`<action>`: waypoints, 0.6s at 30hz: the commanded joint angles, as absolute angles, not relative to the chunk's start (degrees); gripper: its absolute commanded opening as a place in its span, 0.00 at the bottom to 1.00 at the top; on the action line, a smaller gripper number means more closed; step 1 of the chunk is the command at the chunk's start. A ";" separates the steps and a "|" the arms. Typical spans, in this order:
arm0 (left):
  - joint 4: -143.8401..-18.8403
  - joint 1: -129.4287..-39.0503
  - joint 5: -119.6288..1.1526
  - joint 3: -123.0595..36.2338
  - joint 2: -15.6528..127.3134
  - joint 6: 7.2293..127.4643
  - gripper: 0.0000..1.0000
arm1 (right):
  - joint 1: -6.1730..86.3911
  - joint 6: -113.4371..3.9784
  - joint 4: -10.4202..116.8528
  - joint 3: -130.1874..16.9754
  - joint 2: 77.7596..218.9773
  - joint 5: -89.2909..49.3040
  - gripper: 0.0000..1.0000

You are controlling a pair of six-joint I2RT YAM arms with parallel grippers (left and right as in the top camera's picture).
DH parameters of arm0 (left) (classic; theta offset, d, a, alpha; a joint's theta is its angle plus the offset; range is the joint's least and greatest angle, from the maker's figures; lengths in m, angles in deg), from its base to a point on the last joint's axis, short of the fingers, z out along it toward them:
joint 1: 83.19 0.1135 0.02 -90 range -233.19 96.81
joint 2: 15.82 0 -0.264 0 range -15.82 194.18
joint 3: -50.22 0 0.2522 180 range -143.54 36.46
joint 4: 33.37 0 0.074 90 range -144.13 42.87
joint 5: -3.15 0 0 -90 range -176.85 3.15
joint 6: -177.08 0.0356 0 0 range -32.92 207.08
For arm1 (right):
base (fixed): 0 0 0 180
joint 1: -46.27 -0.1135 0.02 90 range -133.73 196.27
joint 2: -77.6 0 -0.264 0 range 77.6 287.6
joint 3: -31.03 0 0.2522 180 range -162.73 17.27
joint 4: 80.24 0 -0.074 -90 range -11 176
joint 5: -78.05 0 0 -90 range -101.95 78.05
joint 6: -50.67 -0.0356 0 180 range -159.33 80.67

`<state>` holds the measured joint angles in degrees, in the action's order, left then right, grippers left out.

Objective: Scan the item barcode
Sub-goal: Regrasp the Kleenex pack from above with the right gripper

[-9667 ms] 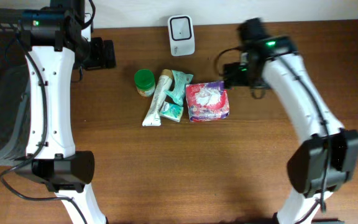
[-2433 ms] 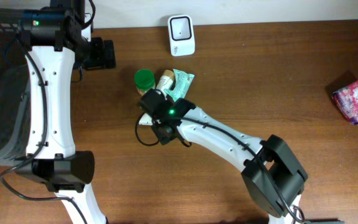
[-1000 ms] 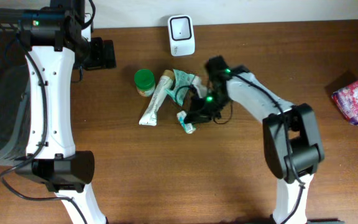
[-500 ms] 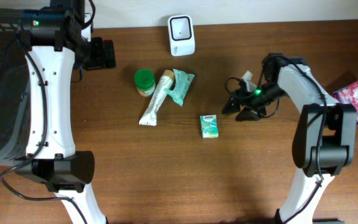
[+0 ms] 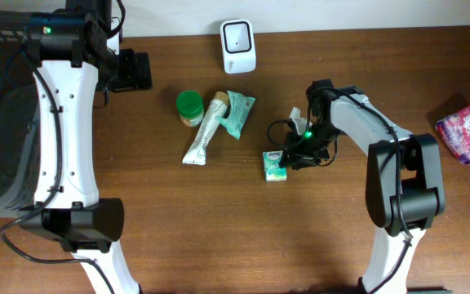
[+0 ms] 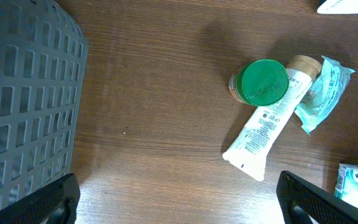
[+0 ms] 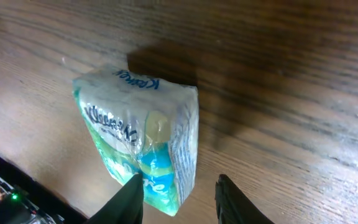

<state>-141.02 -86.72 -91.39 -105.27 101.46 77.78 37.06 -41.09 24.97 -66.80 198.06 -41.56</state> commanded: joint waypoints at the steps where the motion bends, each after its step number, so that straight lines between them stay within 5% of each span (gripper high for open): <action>1: -141.11 -86.76 -91.63 -105.03 101.63 77.28 0.99 | 36.91 -41.53 25.40 -66.26 196.99 -45.05 0.34; 4: -141.11 -86.76 -91.63 -105.03 101.61 77.28 0.99 | 36.91 -41.51 26.69 -66.30 196.99 -53.51 0.34; 18: -141.11 -86.76 -91.63 -105.03 101.63 77.28 0.99 | 32.82 -45.83 34.30 -62.28 197.01 -46.12 0.31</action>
<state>-141.02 -86.72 -91.39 -105.27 101.46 77.78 34.96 -43.87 32.99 -62.96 198.04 -45.73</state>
